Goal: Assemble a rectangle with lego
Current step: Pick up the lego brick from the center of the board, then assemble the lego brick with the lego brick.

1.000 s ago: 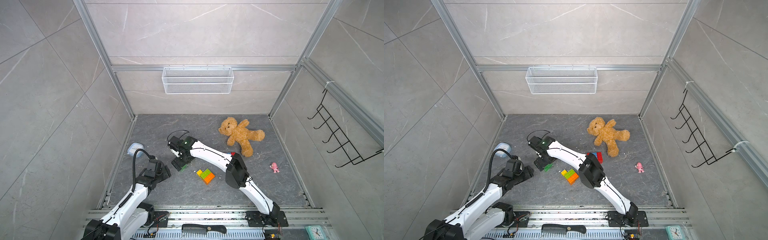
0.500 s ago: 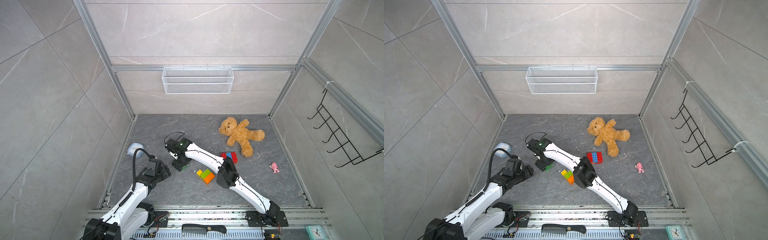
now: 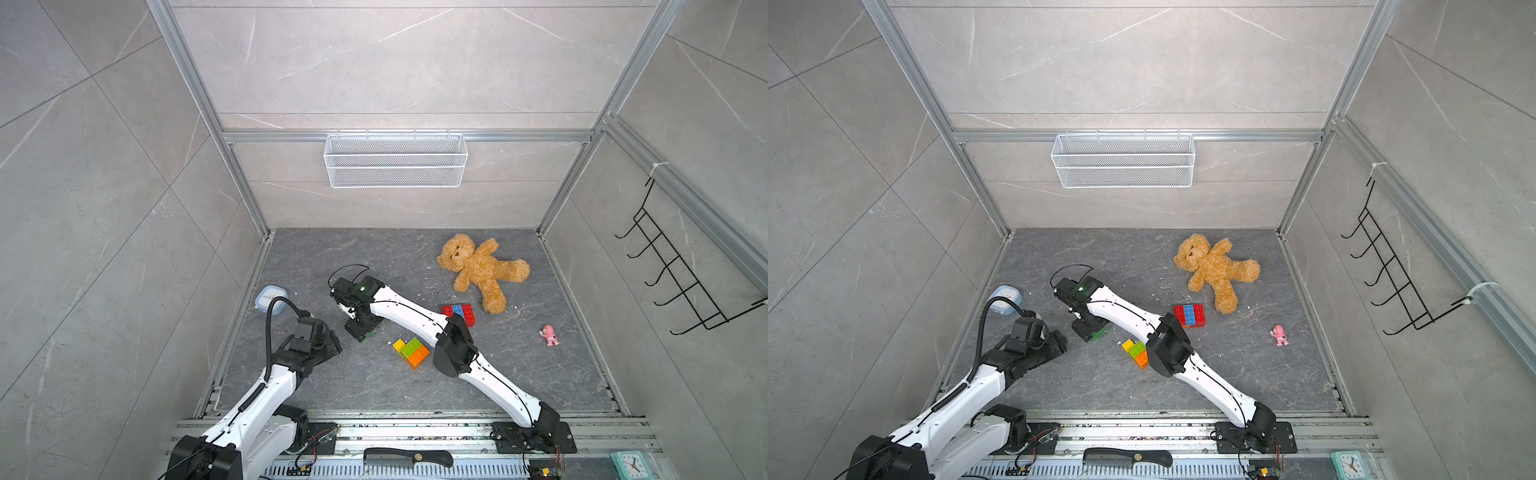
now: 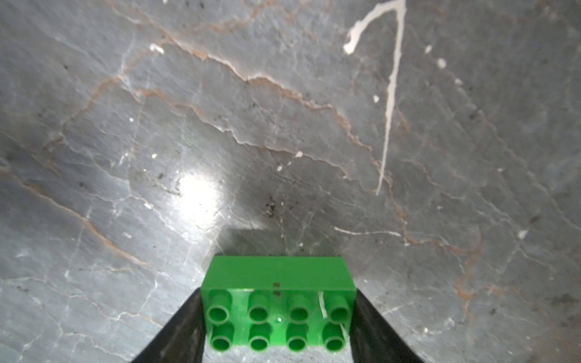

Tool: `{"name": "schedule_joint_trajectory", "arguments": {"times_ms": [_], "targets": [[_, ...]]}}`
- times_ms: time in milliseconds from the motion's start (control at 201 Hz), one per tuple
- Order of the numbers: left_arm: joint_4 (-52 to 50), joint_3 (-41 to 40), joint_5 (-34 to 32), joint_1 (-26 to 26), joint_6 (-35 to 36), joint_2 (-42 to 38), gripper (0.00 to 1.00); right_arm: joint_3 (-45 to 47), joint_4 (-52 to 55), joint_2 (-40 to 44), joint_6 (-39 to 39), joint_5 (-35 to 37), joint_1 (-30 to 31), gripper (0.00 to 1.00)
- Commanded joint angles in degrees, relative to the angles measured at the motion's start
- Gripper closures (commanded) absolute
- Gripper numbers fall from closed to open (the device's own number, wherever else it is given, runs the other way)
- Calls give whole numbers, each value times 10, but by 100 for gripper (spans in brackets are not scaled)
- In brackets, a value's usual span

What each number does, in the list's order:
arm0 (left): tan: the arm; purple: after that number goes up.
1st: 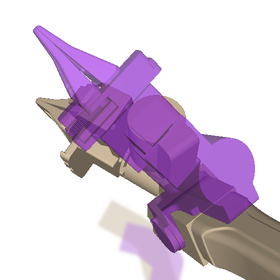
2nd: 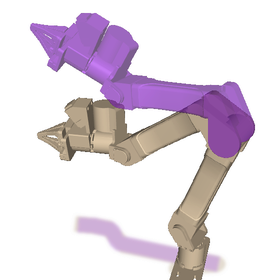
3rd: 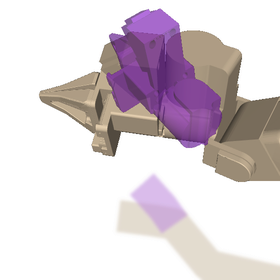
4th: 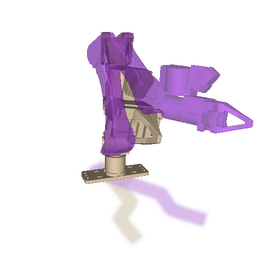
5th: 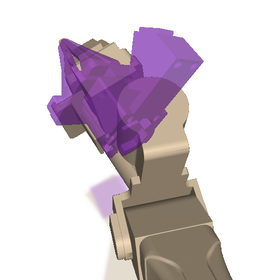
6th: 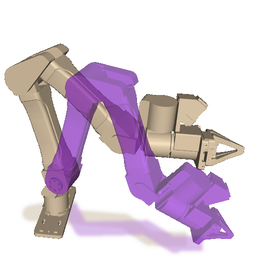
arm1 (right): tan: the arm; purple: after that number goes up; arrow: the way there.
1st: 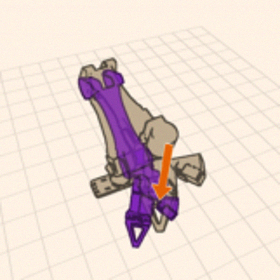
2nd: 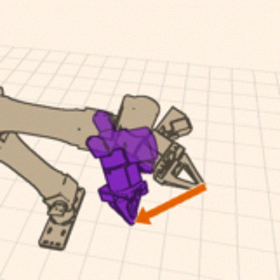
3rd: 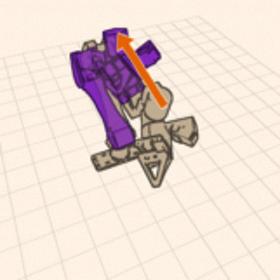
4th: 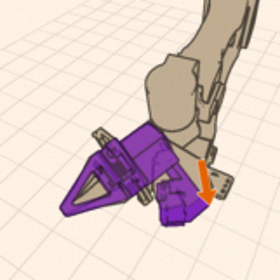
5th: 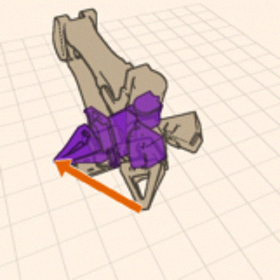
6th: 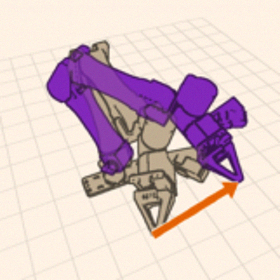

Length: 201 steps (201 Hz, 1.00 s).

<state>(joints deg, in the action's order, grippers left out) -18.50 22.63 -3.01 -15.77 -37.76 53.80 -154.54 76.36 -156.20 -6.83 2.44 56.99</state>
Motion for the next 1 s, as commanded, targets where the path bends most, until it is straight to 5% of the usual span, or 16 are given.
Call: {"name": "schedule_joint_trajectory", "arguments": {"times_ms": [0,160,434,763,997], "targets": [[-20,32,-15,0,7,-15,33,3,3,45,-9,6,4,50],[-50,68,-30,-1,31,-42,34,60,-23,123,-6,-30,1,60],[-68,118,-35,-20,104,-70,35,352,-113,321,25,-56,-13,69],[187,11,-160,-266,135,-22,35,581,-192,473,34,-29,-75,75],[277,8,-159,-326,145,87,36,583,-209,431,53,9,-76,78]]}}
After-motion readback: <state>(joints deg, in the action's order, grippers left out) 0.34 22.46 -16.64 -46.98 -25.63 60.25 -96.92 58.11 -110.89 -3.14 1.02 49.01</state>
